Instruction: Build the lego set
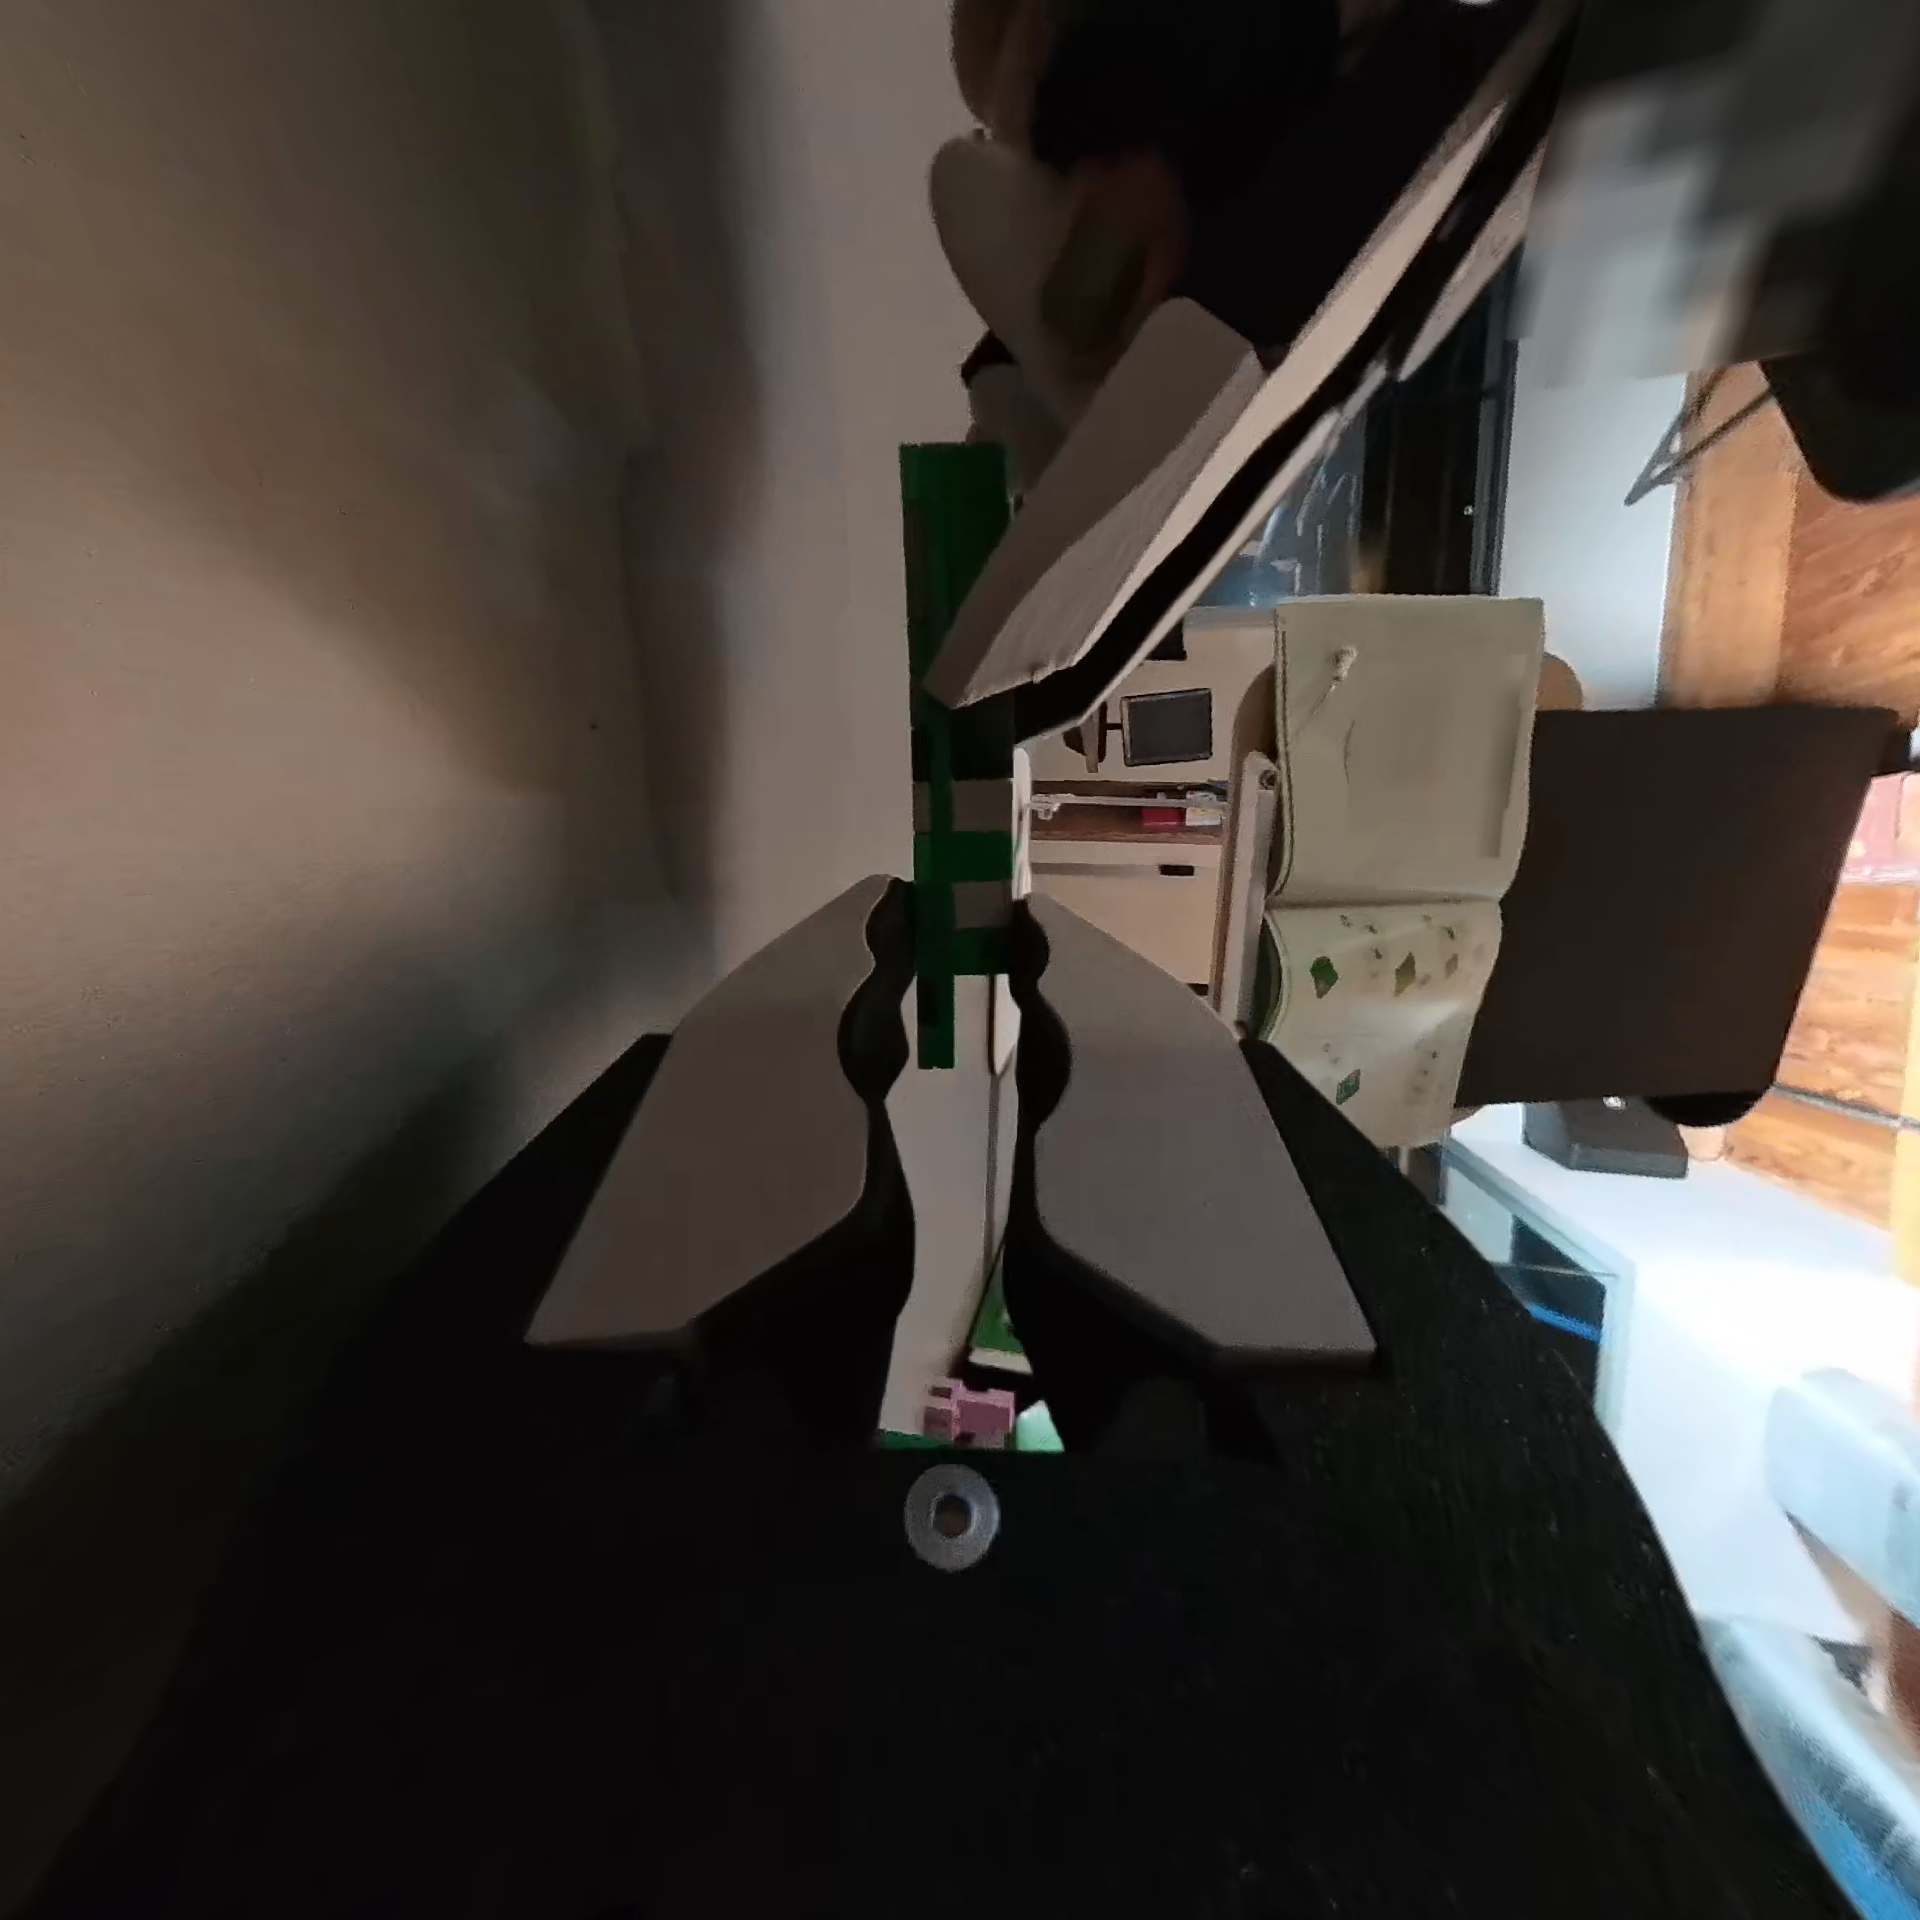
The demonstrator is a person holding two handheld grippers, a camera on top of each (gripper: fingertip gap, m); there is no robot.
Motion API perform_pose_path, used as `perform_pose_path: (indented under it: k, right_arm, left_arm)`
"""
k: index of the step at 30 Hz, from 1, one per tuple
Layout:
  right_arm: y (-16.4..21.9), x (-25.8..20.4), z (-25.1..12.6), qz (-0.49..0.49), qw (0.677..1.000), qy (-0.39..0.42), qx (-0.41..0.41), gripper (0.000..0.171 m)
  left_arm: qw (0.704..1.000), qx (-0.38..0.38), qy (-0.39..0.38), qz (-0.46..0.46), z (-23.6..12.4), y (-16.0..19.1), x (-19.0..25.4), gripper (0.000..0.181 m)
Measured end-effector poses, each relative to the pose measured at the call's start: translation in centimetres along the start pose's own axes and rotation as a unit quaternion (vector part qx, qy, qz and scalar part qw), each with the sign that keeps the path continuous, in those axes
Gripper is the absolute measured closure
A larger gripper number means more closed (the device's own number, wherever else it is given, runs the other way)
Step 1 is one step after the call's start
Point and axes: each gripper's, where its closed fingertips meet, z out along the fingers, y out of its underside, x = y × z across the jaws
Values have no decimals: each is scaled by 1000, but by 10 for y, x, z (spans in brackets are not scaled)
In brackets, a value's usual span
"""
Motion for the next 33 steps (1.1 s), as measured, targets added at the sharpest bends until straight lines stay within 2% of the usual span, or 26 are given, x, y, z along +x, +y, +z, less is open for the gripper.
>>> perform_pose_path:
  k: [4,8,10,12,14,17,20,25,33]
  right_arm:
    - [1,-11,1,-14,999,-34,-4,154]
    - [2,-16,1,81,993,-89,9,154]
    - [3,-15,2,165,978,-122,22,154]
    - [5,-11,2,202,969,-137,29,154]
    - [3,-11,2,234,958,-158,39,154]
    - [2,-10,0,262,948,-175,48,154]
    - [0,-6,-4,308,930,-189,68,153]
    - [-1,2,-8,337,919,-181,98,150]
    - [-2,-5,-11,289,934,-184,96,154]
  left_arm:
    - [1000,-21,5,0,7,9,1,147]
    - [1000,-10,8,15,11,9,0,142]
    - [997,-8,-23,74,11,6,-4,123]
    - [986,-15,-59,157,13,7,-5,122]
    - [968,-9,-103,228,14,3,-7,133]
    - [948,19,-133,288,13,-4,-7,161]
    - [951,41,-122,282,12,-7,-6,164]
    - [957,69,-102,261,10,-11,-5,165]
    - [939,62,-122,315,15,-9,-3,165]
